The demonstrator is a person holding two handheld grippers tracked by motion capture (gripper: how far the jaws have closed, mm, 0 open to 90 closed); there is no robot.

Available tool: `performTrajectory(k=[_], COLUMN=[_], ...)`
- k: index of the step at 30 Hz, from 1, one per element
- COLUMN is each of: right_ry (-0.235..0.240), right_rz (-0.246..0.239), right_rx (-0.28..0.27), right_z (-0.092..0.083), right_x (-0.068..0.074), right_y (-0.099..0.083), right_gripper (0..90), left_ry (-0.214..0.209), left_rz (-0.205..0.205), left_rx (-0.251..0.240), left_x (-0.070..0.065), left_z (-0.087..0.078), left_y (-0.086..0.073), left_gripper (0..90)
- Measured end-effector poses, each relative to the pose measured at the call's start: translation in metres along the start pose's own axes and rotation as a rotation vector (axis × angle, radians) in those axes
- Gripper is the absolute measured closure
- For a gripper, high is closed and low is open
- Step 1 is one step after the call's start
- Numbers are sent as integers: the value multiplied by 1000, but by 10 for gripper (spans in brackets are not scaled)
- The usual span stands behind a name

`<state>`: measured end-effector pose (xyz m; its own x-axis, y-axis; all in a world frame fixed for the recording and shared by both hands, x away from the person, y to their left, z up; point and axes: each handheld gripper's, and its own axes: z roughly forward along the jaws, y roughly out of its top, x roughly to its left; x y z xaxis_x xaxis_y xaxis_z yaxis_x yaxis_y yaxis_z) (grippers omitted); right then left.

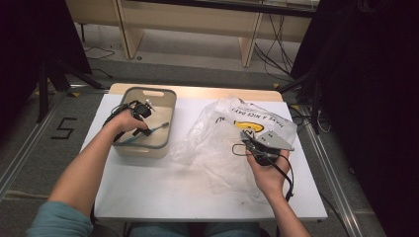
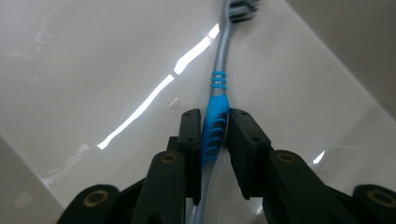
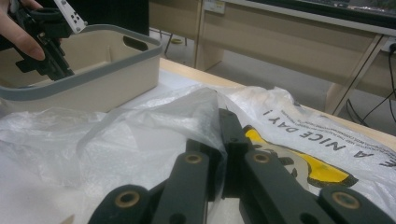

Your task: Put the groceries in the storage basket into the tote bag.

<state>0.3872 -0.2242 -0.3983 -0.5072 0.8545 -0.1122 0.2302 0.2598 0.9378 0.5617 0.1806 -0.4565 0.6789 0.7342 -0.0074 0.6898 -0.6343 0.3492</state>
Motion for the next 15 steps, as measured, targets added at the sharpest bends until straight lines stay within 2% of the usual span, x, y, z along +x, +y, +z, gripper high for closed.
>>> performTrajectory(k=[15], right_ry=[-1], right_rz=[0], right_rx=[2], right_z=[0], right_x=[0], right_y=[0], right_gripper=[900], left_ry=[20], left_rz=[-11], left_rx=[29], left_x=[-2], left_z=[0], left_y=[2], left_gripper=[778])
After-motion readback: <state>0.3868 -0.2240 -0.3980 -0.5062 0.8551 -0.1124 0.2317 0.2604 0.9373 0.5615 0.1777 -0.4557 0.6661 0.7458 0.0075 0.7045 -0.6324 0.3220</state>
